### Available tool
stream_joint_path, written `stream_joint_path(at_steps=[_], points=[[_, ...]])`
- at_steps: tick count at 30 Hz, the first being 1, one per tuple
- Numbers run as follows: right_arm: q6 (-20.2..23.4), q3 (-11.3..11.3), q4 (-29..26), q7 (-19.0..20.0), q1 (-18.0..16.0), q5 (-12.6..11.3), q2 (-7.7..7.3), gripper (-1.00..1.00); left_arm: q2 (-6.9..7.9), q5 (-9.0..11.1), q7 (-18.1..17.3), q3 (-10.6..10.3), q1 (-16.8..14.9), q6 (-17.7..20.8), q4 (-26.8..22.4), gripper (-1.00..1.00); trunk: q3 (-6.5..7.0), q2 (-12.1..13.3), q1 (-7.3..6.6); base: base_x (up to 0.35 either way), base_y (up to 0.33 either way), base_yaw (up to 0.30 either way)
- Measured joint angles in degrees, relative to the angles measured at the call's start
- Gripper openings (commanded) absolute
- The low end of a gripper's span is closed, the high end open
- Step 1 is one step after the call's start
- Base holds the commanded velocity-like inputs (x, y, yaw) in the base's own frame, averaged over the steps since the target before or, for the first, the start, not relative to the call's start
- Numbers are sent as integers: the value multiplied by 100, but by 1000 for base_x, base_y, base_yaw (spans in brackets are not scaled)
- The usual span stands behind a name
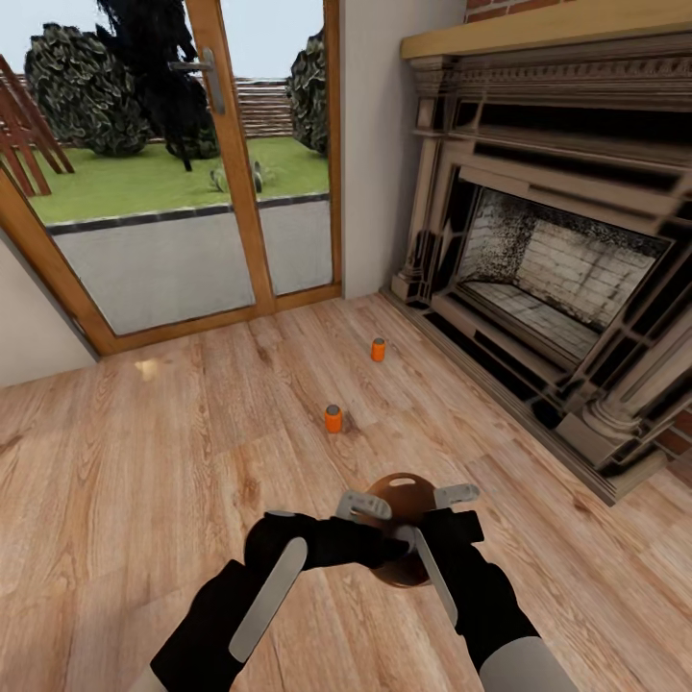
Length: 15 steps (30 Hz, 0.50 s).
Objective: Put the three can of soda from the living room inside the tash can in the kitchen.
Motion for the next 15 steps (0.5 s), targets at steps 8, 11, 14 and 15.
stream_joint_path(at_steps=[8, 11, 14, 15], points=[[16, -8, -22, 10, 3, 13, -20, -100, 32, 45, -57, 33, 0, 50, -51, 100, 0, 0, 0, 0, 0, 0], [15, -16, -34, 20, 5, 11, -26, -100, 34, 55, -67, 38, 0, 63, -51, 100, 0, 0, 0, 0, 0, 0], [17, -33, -50, 42, 8, 8, -42, -100, 43, 58, -80, 57, 0, 75, -41, 100, 0, 0, 0, 0, 0, 0], [18, -45, -60, 54, 8, 4, -50, -100, 48, 49, -82, 66, 0, 77, -35, 100, 0, 0, 0, 0, 0, 0]])
